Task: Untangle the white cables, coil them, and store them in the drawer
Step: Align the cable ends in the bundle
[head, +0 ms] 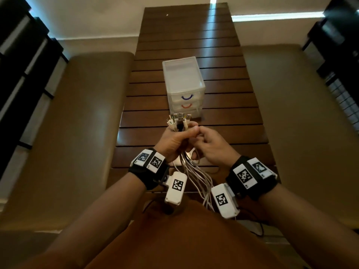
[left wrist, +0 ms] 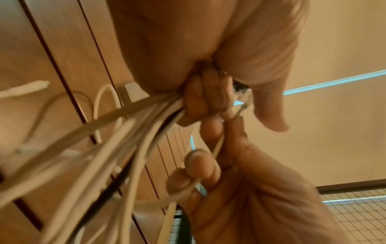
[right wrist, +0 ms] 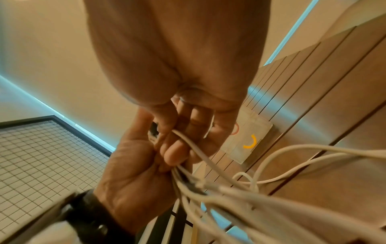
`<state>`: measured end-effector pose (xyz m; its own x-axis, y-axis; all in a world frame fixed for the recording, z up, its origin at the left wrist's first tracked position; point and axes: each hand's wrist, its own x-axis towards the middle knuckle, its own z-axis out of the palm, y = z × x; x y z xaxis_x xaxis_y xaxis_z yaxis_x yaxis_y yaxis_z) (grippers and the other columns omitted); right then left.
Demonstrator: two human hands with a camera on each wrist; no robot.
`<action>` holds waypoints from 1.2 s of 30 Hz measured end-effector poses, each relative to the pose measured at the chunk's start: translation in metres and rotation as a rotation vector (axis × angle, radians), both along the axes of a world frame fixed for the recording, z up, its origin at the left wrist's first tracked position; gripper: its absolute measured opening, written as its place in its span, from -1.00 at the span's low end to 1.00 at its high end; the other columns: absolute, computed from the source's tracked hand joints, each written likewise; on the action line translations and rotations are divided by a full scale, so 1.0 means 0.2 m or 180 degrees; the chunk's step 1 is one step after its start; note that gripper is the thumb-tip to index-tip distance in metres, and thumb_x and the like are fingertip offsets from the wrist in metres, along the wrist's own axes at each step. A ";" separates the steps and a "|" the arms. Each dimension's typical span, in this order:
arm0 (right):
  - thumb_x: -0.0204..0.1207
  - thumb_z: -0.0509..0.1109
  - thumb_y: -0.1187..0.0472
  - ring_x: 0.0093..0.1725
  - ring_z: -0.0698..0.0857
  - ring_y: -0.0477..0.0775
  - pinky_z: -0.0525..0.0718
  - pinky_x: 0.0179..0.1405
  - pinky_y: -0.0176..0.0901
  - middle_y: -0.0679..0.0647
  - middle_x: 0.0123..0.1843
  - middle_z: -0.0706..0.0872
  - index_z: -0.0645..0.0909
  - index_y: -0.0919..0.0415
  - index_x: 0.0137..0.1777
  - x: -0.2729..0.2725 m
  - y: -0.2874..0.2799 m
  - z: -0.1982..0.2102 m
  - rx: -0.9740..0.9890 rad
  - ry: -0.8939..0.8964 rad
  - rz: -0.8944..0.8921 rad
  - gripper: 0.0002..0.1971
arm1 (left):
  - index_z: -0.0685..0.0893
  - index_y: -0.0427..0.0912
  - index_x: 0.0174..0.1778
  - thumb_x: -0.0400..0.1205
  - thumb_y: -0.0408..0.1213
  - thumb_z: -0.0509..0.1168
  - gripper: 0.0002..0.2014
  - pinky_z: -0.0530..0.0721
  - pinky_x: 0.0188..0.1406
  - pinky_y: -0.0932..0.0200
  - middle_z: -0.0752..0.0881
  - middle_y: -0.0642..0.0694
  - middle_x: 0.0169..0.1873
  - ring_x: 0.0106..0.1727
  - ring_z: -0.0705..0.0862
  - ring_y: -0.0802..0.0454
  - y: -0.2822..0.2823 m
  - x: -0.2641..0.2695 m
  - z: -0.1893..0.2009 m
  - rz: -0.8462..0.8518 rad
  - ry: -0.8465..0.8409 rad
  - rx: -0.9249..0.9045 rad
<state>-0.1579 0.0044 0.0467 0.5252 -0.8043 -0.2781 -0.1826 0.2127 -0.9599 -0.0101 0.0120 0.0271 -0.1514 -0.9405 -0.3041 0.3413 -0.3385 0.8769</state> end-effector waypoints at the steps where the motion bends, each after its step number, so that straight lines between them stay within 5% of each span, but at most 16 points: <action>1: 0.69 0.22 0.34 -0.48 0.63 -0.03 0.65 -0.50 -0.26 0.15 -0.31 0.65 0.50 0.38 0.22 0.00 0.01 0.00 0.0014 -0.0053 -0.0083 -0.83 | 0.68 -0.17 -0.16 0.49 -0.21 0.45 -0.87 0.49 -0.65 0.27 0.68 -0.09 -0.39 -0.54 0.57 0.08 -0.01 -0.03 0.01 0.0005 -0.0015 -0.0003; 4: 0.64 0.33 0.28 -0.46 0.59 -0.03 0.58 -0.47 -0.24 0.08 -0.40 0.65 0.55 0.29 0.04 -0.07 0.00 0.01 -0.0131 0.0093 -0.0241 -0.92 | 0.60 -0.11 -0.39 0.49 -0.06 0.39 -0.76 0.44 -0.66 0.26 0.54 -0.03 -0.56 -0.62 0.45 0.09 -0.04 -0.08 0.07 0.0101 0.0056 0.0169; 7: 0.55 0.45 0.14 -0.42 0.56 -0.11 0.54 -0.40 -0.31 0.00 -0.39 0.62 0.63 0.18 -0.11 -0.22 -0.03 0.00 -0.0610 0.0846 0.0187 -0.88 | 0.57 -0.07 -0.29 0.48 0.10 0.37 -0.70 0.35 -0.56 0.30 0.47 0.04 -0.51 -0.49 0.39 0.15 -0.11 -0.09 0.13 0.0121 0.0141 0.0081; 11: 0.58 0.42 0.13 -0.40 0.55 -0.13 0.54 -0.37 -0.31 0.01 -0.36 0.62 0.65 0.14 -0.22 -0.43 -0.08 -0.11 -0.0642 0.1335 -0.0040 -0.84 | 0.45 -0.05 -0.51 0.49 0.22 0.23 -0.57 0.65 -0.26 0.15 0.42 0.01 -0.51 -0.47 0.48 0.09 -0.19 -0.11 0.24 -0.0279 0.0449 -0.0142; 13: 0.59 0.41 0.18 -0.40 0.52 -0.15 0.49 -0.38 -0.41 -0.03 -0.38 0.60 0.66 0.20 -0.22 -0.52 -0.11 -0.15 -0.0646 0.1505 -0.0423 -0.83 | 0.35 -0.04 -0.57 0.52 0.22 0.17 -0.52 0.67 -0.35 0.14 0.27 0.04 -0.60 -0.62 0.30 0.14 -0.21 -0.13 0.28 -0.0373 0.0730 -0.0175; 15: 0.60 0.40 0.20 -0.40 0.51 -0.16 0.46 -0.36 -0.36 -0.05 -0.40 0.58 0.67 0.27 -0.20 -0.61 -0.13 -0.19 -0.0615 0.1713 -0.0719 -0.82 | 0.31 -0.03 -0.59 0.57 0.22 0.11 -0.49 0.48 -0.67 0.32 0.21 0.08 -0.65 -0.69 0.19 0.21 -0.22 -0.14 0.30 -0.0401 0.0890 -0.0116; 18: 0.63 0.36 0.18 -0.33 0.58 0.02 0.49 -0.26 -0.07 0.05 -0.34 0.63 0.72 0.25 -0.18 -0.69 -0.12 -0.18 -0.0581 0.1994 -0.0898 -0.79 | 0.45 -0.07 -0.47 0.56 0.14 0.17 -0.60 0.24 -0.83 0.42 0.24 0.11 -0.67 -0.73 0.19 0.27 -0.23 -0.14 0.32 -0.0577 0.1040 -0.0004; 21: 0.62 0.38 0.15 -0.23 0.59 0.23 0.55 -0.13 0.13 0.08 -0.31 0.57 0.80 0.25 -0.07 -0.69 -0.08 -0.11 -0.1159 0.2171 -0.1203 -0.79 | 0.68 -0.12 -0.03 0.66 -0.12 0.21 -0.81 0.24 -0.79 0.43 0.24 0.12 -0.62 -0.68 0.20 0.26 -0.25 -0.18 0.29 -0.0824 0.0595 0.0033; 24: 0.59 0.41 0.18 -0.25 0.54 -0.17 0.48 -0.18 -0.25 -0.14 -0.28 0.51 0.79 0.13 0.11 -0.68 -0.07 -0.04 -0.1598 0.1763 -0.1664 -0.82 | 0.65 -0.12 0.22 0.72 -0.25 0.18 -0.78 0.20 -0.74 0.41 0.28 0.11 -0.57 -0.62 0.23 0.22 -0.27 -0.28 0.26 -0.1044 -0.0052 0.0119; 27: 0.59 0.39 0.33 -0.14 0.64 -0.34 0.52 -0.05 -0.43 -0.20 -0.18 0.67 0.77 0.23 0.11 -0.67 -0.05 0.05 -0.1636 0.1143 -0.1620 -0.82 | 0.67 -0.01 0.22 0.72 -0.34 0.19 -0.76 0.20 -0.69 0.36 0.34 0.07 -0.50 -0.59 0.23 0.22 -0.28 -0.42 0.22 -0.1290 -0.0491 -0.0059; 31: 0.59 0.38 0.37 -0.11 0.73 -0.24 0.65 -0.07 -0.35 -0.01 -0.08 0.78 0.73 0.31 0.11 -0.67 0.01 0.19 -0.1632 0.0647 -0.1550 -0.84 | 0.69 -0.01 -0.13 0.68 -0.41 0.26 -0.79 0.23 -0.68 0.34 0.45 0.04 -0.55 -0.64 0.30 0.21 -0.25 -0.56 0.16 -0.1663 -0.0905 -0.0210; 36: 0.58 0.36 0.39 -0.20 0.76 -0.13 0.69 -0.20 -0.32 -0.02 -0.15 0.79 0.73 0.20 0.03 -0.73 0.09 0.35 -0.1833 0.0304 -0.1957 -0.85 | 0.72 -0.02 -0.24 0.60 -0.34 0.40 -0.86 0.48 -0.51 0.23 0.63 0.15 -0.59 -0.51 0.50 0.11 -0.23 -0.63 0.13 -0.1939 -0.1654 -0.0636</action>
